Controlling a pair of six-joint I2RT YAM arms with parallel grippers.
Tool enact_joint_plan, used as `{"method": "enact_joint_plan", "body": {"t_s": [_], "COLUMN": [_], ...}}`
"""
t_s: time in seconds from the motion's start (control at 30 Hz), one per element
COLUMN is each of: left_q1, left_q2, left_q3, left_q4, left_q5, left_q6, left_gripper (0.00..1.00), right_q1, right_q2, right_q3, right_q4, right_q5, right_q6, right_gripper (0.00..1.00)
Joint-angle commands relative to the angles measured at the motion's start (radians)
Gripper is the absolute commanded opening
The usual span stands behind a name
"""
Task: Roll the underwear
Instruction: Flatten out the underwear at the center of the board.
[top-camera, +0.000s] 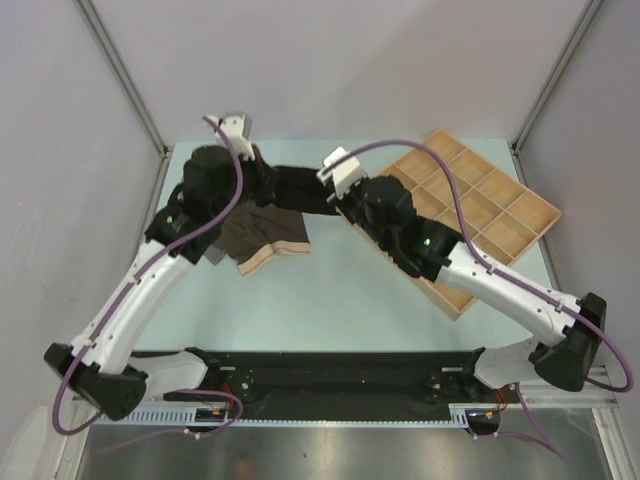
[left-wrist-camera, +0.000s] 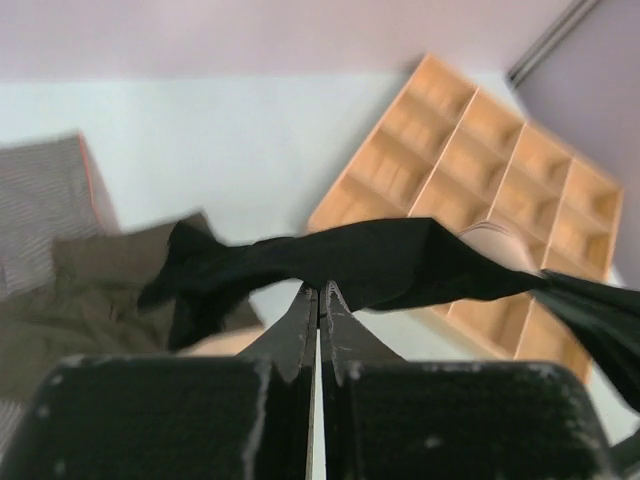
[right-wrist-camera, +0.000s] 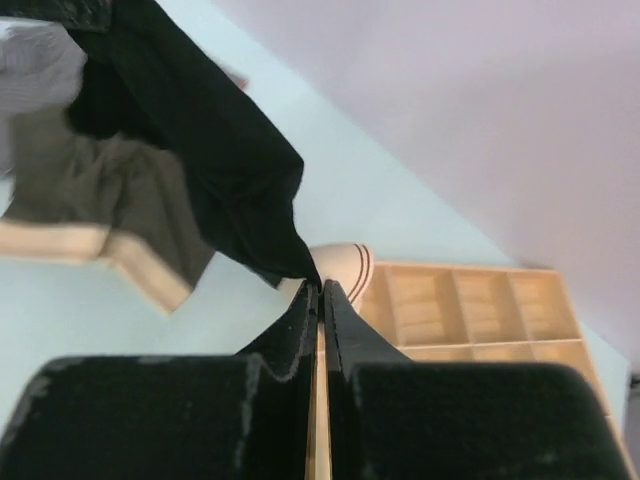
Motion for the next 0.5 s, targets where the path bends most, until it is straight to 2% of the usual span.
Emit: {"method": "enact_joint_plan", "body": {"t_s": [0.0,0.1,0.2,0.33,0.47], "left_q1": [-0.038,-0.076,-0.099,-0.161,-0.213], "left_q2": [-0.108,-0.202,-0.269,-0.314,-0.326], "left_q3": [-0.265,-0.489,-0.583,-0.647,-0.663], "left_q4": [0.019,0.013,-0.047,-0.105,-0.229], "left_q5": [0.045,0.006,0.015,0.043,0.003], "left_q6": [-0.024,-0.076,-0.128,-0.171,-0.214], "left_gripper": [0.00,0.00,0.00,0.01,0.00], "right_q1": [0.085,0.162,0.255,0.360,0.447], "right_q2": [-0.061,-0.084,-0.090,-0.086,-0.040], "right_q3": [-0.164,-0.277,-0.342,-0.370,-0.344], "right_q4": [-0.013,-0.040,-0.092,-0.196,-0.301], "right_q5": [0.046,0.071,0.118,0.140,0.124], "right_q6": [0.082,0.156,0.232,0.341,0.471], "right_gripper": [0.00,0.00,0.00,0.00,0.00]}}
